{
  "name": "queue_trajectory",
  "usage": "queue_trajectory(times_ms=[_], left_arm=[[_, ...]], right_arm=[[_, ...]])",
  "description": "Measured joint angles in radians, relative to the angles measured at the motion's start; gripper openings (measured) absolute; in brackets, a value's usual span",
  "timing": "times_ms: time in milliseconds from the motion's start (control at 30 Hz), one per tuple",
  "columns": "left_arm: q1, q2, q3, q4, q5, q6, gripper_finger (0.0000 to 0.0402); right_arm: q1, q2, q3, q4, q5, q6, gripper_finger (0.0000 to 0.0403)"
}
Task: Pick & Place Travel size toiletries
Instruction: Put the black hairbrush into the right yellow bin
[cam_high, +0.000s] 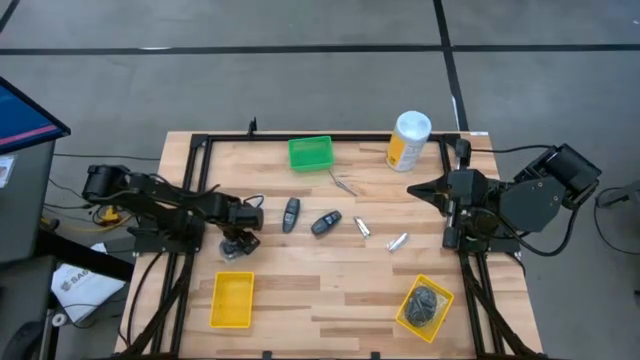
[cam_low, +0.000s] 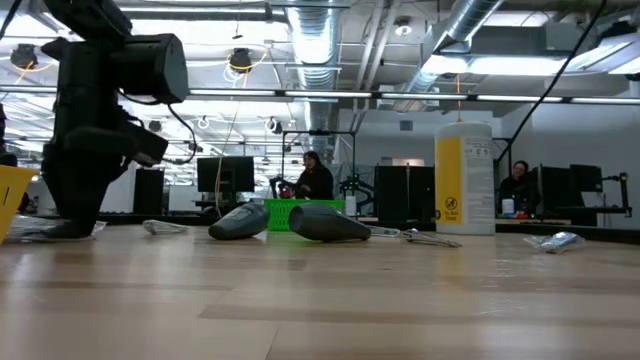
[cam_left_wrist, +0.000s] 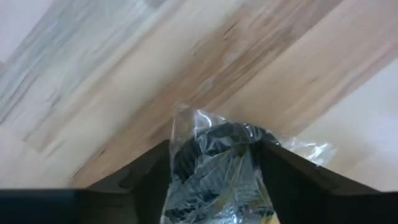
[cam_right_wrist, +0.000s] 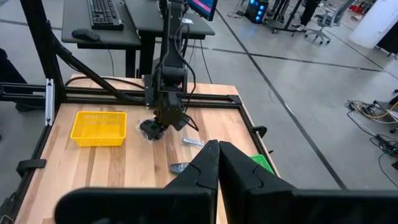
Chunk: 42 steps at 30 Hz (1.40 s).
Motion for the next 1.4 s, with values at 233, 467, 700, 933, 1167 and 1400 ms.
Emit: queue_trajectory(times_ms=[233, 467, 700, 933, 1167, 1400], left_arm=[[0.0, -0.007, 0.0, 0.001, 0.011, -0.004, 0.015], [0.0, -0.008, 0.001, 0.008, 0.027, -0.005, 0.0093], [0.0, -0.008, 0.002, 0.018, 0.031, -0.005, 0.0041], [0.0, -0.008, 0.016, 0.027, 0.061, -0.008, 0.0003], [0.0, -0.008, 0.09, 0.041, 0.061, -0.008, 0.0], [0.0, -0.009, 0.213, 0.116, 0.002, -0.008, 0.0]], right_arm=[[0.0, 0.0, 0.0, 0.0, 0.0, 0.0, 0.0], [0.0, 0.0, 0.0, 0.0, 0.0, 0.0, 0.0], [0.0, 0.0, 0.0, 0.0, 0.0, 0.0, 0.0], [0.0, 0.0, 0.0, 0.0, 0.0, 0.0, 0.0], [-0.027, 0.006, 0.0, -0.017, 0.003, 0.078, 0.0], [-0.156, 0.054, 0.0, -0.145, -0.062, 0.34, 0.0019]])
